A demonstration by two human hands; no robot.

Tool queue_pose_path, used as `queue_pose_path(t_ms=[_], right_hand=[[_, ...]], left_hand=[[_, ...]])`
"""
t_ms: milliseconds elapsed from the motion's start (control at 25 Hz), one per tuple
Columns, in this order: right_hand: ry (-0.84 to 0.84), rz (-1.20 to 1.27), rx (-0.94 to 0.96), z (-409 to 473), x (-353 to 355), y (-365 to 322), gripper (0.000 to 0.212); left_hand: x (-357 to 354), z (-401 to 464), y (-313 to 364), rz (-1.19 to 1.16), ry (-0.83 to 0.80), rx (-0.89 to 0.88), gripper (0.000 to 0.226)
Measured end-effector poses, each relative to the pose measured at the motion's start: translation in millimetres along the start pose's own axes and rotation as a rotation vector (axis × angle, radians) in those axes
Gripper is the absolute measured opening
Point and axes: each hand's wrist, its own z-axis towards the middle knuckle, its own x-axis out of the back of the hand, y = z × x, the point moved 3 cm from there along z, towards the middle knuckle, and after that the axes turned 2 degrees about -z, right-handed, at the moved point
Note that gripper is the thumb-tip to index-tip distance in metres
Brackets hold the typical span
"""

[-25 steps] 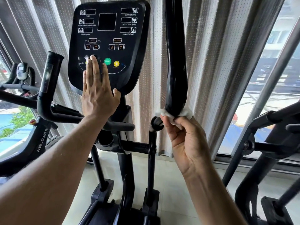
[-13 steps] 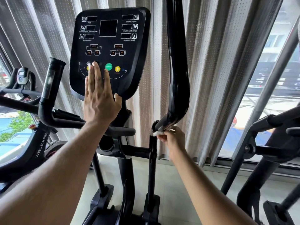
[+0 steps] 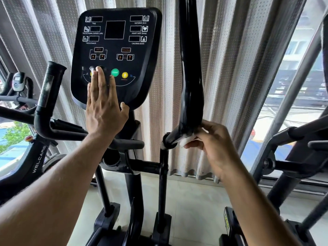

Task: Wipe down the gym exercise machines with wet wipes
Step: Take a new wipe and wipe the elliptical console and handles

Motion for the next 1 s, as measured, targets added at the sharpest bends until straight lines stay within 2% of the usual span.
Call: queue_pose_path(t_ms=[120, 240, 360, 520, 640, 720, 800, 840, 920, 1000], right_hand=[[-0.041, 0.078, 0.052, -17.2, 6.5, -42.2, 0.024], [-0.043, 0.110, 0.067, -21.3, 8.8, -49.1, 0.022], [-0.073, 0.025, 0.045, -15.4, 6.4, -34.2, 0.021], [-0.047, -0.238, 0.076, 5.3, -1.0, -5.8, 0.024], [-0.030, -0.279, 0.074, 5.4, 6.9, 0.2, 0.019], [0.097, -0.344, 0.256, -6.2, 28.6, -23.0, 0.015], [0.237, -0.591, 0.631, -20.5, 43.1, -72.9, 0.015], [0.254, -0.757, 0.825, -25.9, 38.7, -101.3, 0.017], [0.183, -1.083, 1.122, -23.9, 13.8, -146.3, 0.020], [-0.050, -1.394, 1.244, -9.2, -21.6, -166.2, 0.022]], left_hand=[[0.3, 0.5, 0.1, 0.003, 0.001, 0.000, 0.094], [0.1, 0.5, -0.9, 0.009, 0.004, 0.007, 0.094], [-0.1, -0.5, -0.9, 0.023, 0.000, 0.008, 0.094], [0.5, -0.1, -0.8, 0.016, -0.008, 0.013, 0.095], [0.8, -0.3, -1.9, 0.002, -0.009, 0.011, 0.095], [-0.4, -0.4, -1.0, -0.012, -0.002, 0.009, 0.095], [-1.4, -0.9, -1.8, -0.021, 0.002, 0.020, 0.095], [-1.2, -1.5, -3.6, -0.027, -0.003, 0.027, 0.096], [-1.2, -1.8, -3.8, -0.035, -0.011, 0.027, 0.098], [-0.4, -1.6, -3.4, -0.039, -0.021, 0.007, 0.097]])
